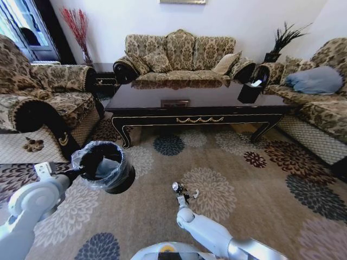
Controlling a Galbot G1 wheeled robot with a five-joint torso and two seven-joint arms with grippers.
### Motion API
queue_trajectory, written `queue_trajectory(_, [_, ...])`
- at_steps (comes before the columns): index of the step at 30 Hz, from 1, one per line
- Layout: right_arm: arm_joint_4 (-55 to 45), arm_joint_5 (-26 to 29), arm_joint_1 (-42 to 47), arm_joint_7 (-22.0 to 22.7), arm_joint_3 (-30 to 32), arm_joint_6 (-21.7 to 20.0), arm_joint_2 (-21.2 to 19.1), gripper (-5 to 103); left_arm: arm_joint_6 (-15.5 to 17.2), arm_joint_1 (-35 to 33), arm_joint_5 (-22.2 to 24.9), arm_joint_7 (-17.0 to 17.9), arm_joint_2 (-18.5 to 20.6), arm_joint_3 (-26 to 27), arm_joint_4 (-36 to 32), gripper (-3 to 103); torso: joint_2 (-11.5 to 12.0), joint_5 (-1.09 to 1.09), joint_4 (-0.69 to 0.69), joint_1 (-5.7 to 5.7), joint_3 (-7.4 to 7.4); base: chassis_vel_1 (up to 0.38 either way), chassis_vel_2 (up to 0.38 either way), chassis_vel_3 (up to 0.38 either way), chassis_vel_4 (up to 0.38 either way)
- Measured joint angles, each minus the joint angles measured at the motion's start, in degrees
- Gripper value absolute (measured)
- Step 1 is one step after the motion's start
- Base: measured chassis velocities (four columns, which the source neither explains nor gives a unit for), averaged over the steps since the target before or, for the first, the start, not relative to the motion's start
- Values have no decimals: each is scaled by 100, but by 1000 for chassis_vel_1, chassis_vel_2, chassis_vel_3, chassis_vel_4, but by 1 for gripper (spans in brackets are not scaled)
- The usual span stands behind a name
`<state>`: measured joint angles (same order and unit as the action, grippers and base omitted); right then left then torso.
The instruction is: Move to the front of the table and pick up the trash from the floor, then place it into the trash bin.
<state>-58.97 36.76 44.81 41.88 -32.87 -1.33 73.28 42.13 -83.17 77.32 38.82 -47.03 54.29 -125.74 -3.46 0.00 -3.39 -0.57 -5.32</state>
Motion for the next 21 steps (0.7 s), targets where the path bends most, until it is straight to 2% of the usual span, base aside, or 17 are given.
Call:
queue_trajectory(1, [0, 0, 0, 0, 0, 0, 0, 39, 0, 0, 0, 0, 0, 0, 0, 2, 0, 0, 0, 0, 0, 0, 0, 0, 0])
queue_trajectory(4, [-10, -24, 3, -36, -7, 12, -15, 24, 0, 2, -4, -1, -1, -1, -2, 2, 0, 0, 0, 0, 0, 0, 0, 0, 0])
queue_trajectory(6, [-2, -38, 5, -47, -10, 16, -15, 24, 0, 2, -4, -1, -1, -1, -3, 2, 0, 0, 0, 0, 0, 0, 0, 0, 0])
queue_trajectory(9, [34, -68, 17, -70, -17, 20, -9, 8, 0, -9, -4, -1, -7, 1, -11, 2, 0, 0, 0, 0, 0, 0, 0, 0, 0])
queue_trajectory(10, [34, -68, 17, -70, -17, 20, -9, 8, 0, -9, -4, -1, -7, 1, -11, 2, 0, 0, 0, 0, 0, 0, 0, 0, 0])
queue_trajectory(11, [39, -70, 20, -73, -18, 20, -8, 3, 0, -12, -4, -1, -9, 2, -16, 2, 0, 0, 0, 0, 0, 0, 0, 0, 0])
queue_trajectory(21, [12, -162, 95, -77, -1, 22, -55, 0, 0, -34, -10, -2, -26, 18, -46, 2, 0, 0, 0, 0, 0, 0, 0, 0, 0])
